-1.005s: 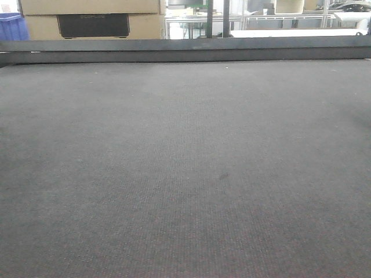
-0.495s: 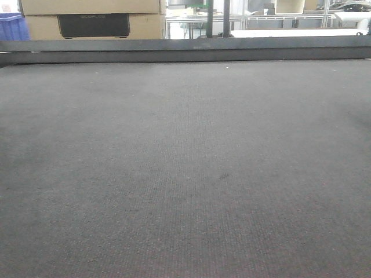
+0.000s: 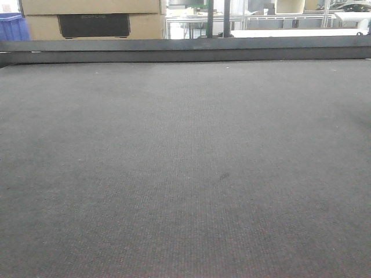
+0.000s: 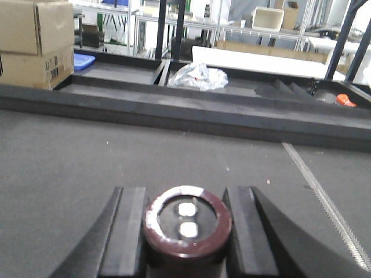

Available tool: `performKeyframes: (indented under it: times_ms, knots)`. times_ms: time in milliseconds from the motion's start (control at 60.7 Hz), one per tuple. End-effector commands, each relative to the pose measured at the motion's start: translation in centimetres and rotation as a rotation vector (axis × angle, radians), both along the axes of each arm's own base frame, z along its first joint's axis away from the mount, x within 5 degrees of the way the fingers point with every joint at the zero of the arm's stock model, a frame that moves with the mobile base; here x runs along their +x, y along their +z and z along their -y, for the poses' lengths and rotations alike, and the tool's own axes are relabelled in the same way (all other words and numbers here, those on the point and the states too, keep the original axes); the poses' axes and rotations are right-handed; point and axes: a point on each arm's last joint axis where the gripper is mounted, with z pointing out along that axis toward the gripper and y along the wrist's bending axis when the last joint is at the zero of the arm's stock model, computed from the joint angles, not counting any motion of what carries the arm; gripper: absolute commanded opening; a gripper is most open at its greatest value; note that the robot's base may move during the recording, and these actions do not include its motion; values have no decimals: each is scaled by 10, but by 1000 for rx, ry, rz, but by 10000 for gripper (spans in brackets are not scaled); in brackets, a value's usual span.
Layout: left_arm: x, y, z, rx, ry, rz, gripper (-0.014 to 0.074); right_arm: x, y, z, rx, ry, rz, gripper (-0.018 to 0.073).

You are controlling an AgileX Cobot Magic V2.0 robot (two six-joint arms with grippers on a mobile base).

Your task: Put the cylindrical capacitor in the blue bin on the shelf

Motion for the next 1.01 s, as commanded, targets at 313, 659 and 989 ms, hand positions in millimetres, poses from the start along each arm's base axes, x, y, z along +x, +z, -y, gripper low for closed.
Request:
performKeyframes:
  times_ms: [313,659,989]
  knots:
    - [-89,122,39,3,-184,-38,-111,-7,-10,0,49,-14,-169,-111]
    - [-191,186,50,34,-281,76,-111,-31,8,-10,59,30,-334,-111]
    - [-240,185,45,37,-282,149,-111,-81,35,-18,75,98,-253,-111]
